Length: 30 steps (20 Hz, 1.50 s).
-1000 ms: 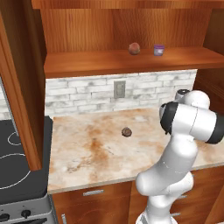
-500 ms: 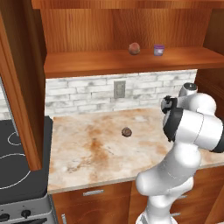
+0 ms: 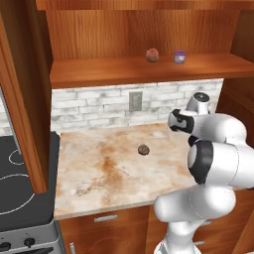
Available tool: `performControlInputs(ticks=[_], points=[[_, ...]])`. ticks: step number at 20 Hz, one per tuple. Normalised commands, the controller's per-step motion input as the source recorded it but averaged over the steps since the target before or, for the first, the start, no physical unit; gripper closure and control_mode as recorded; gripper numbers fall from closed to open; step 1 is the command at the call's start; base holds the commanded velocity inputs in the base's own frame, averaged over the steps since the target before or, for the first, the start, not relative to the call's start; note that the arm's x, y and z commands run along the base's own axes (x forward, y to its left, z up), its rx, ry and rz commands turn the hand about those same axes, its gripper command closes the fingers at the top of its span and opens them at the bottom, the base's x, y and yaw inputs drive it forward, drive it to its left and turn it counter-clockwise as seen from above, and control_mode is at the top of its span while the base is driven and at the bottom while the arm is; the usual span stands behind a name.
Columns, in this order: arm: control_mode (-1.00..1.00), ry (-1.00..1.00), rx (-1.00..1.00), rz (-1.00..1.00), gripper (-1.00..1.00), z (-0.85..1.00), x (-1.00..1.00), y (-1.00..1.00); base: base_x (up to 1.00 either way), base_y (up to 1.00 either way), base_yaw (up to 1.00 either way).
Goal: Pick the avocado and bread from the counter and place them on the plate. Then pick the jam from the cabinet and place it next to the plate. Lastly close the cabinet door.
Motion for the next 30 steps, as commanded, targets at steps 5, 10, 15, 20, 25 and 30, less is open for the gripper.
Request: performControlInputs(ticks=[5,10,15,20,25,30], points=[[-1.0,-0.02,0.06,0.0,-1.0,-0.04,0.22,0.94,0.0,0.0,0.0],[-1.0,0.0,0.05,0.01,-1.0,-0.12,0.34,0.96,0.0,0.0,0.0],[-1.0,0.05,0.08,0.08,-1.0,-0.46,0.02,0.62,0.0,0.0,0.0],[-1.0,0.01,0.02,0.08,-1.0,-0.43,0.0,0.36,0.0,0.0,0.0],[-1.0,0.0,0.0,0.04,-1.0,-0.27,0.01,0.08,0.0,0.0,0.0],[-1.0,0.0,-0.05,0.02,-1.0,-0.23,0.04,0.05,0.0,0.0,0.0]])
